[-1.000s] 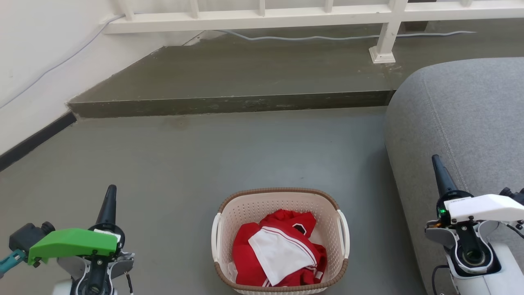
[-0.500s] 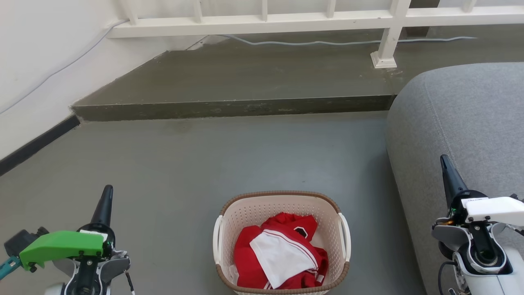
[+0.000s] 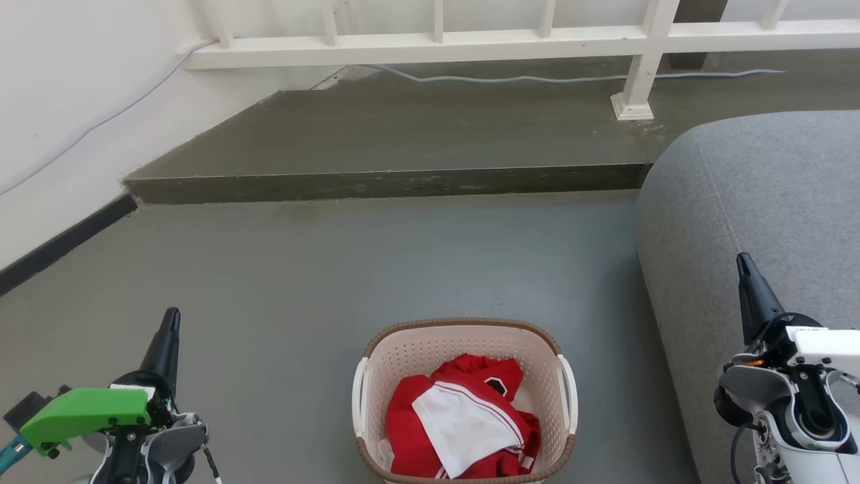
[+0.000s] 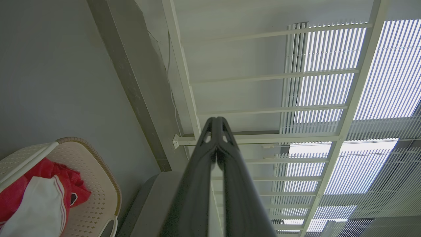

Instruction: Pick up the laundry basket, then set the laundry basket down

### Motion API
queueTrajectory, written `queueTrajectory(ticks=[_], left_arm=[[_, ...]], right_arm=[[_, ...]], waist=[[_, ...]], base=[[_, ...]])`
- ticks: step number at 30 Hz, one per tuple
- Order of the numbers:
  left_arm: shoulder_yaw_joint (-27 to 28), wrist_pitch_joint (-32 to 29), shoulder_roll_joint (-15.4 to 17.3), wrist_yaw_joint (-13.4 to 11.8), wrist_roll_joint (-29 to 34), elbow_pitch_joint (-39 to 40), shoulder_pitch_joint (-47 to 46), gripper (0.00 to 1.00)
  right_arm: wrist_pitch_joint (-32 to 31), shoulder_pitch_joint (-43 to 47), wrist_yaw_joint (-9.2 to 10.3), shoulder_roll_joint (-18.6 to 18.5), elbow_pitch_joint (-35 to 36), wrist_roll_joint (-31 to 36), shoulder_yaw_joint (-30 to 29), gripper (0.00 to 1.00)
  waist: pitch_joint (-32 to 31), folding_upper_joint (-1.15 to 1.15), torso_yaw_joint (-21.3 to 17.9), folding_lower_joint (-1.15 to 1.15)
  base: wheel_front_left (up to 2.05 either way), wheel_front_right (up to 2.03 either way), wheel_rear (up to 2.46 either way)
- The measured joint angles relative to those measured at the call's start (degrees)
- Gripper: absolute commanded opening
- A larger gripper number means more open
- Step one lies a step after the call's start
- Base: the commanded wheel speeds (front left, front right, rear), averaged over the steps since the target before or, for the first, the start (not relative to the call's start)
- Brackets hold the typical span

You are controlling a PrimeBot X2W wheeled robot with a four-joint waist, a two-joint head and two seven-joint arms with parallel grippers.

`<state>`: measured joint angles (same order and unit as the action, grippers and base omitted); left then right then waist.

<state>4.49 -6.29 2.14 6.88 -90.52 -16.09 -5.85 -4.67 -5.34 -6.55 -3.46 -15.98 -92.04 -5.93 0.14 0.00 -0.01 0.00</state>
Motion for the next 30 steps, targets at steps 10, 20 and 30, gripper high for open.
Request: queueTrajectory(ticks=[10, 20, 30], left_arm=[[0.4, -0.1, 0.0, 0.0, -1.1, 0.0, 0.1, 0.00], [0.4, -0.1, -0.1, 0.1, -1.1, 0.0, 0.1, 0.00], [0.4, -0.1, -0.1, 0.1, -1.1, 0.0, 0.1, 0.00]], right_arm=[[-0.4, 0.0, -0.09, 0.0, -0.1, -0.5, -0.4, 0.00], [-0.4, 0.0, -0.09, 0.1, -0.1, -0.5, -0.5, 0.00], [-0.4, 0.0, -0.09, 0.1, -0.1, -0.5, -0.5, 0.00]], waist=[[0.0, 0.00, 0.0, 0.00], [0.0, 0.00, 0.0, 0.00], [0.0, 0.00, 0.0, 0.00]], base=[[0.00, 0.00, 0.00], [0.00, 0.00, 0.00], [0.00, 0.00, 0.00]])
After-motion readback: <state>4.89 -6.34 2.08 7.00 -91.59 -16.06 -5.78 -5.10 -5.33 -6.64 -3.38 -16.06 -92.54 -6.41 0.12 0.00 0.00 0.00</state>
